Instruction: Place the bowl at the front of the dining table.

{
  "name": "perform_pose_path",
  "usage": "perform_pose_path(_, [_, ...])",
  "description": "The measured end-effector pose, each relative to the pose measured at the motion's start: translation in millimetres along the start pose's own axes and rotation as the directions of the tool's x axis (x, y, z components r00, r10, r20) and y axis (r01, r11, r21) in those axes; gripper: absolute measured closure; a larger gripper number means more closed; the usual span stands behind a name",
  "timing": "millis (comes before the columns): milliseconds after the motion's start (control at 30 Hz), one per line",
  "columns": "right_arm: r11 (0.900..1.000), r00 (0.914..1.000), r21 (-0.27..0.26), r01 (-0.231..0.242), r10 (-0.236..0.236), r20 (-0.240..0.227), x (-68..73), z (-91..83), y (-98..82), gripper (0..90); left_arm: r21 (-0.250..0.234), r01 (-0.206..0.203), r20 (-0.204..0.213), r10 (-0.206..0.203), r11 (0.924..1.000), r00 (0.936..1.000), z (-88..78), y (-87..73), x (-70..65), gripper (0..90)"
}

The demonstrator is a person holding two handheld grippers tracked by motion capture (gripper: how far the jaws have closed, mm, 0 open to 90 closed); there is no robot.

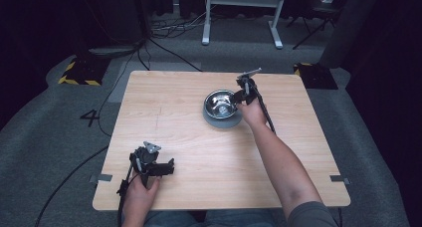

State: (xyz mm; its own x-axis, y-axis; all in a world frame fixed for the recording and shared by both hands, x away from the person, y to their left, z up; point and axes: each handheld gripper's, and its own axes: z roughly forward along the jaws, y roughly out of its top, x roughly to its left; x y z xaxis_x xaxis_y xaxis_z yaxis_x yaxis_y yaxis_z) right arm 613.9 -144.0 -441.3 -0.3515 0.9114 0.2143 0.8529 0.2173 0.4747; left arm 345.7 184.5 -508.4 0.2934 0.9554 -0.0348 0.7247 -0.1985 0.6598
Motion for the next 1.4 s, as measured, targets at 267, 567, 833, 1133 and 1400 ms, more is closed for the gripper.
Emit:
perform_pose_path(267, [1.000,0.9970,-0.010,0.026,-0.026,0.074,1.4,-8.3,3.1,56.0,0.000,0.000,0.000,0.000,1.0000,1.0000,0.0,0.0,0.0,0.4])
perform_pose_path(567, [0.996,0.9953,-0.073,0.058,-0.052,0.082,4.5,-31.9,6.6,53.9,0.000,0.001,0.000,-0.001,1.0000,1.0000,0.1,0.1,0.0,0.4])
perform_pose_path(833, [0.981,0.9909,-0.146,0.128,-0.120,0.061,12.3,-68.9,2.1,52.9,0.000,0.001,0.000,-0.001,1.0000,1.0000,0.1,0.1,0.0,0.5])
perform_pose_path(1133, [0.968,0.9865,-0.193,0.164,-0.161,0.027,16.1,-102.3,-12.0,52.3,0.001,0.000,0.000,0.000,1.0000,1.0000,0.0,0.2,0.0,0.4])
perform_pose_path(1400, [0.959,0.9842,-0.227,0.171,-0.177,-0.006,10.2,-125.6,-30.5,51.2,0.000,0.002,0.000,-0.002,1.0000,1.0000,0.1,0.1,-0.1,0.4])
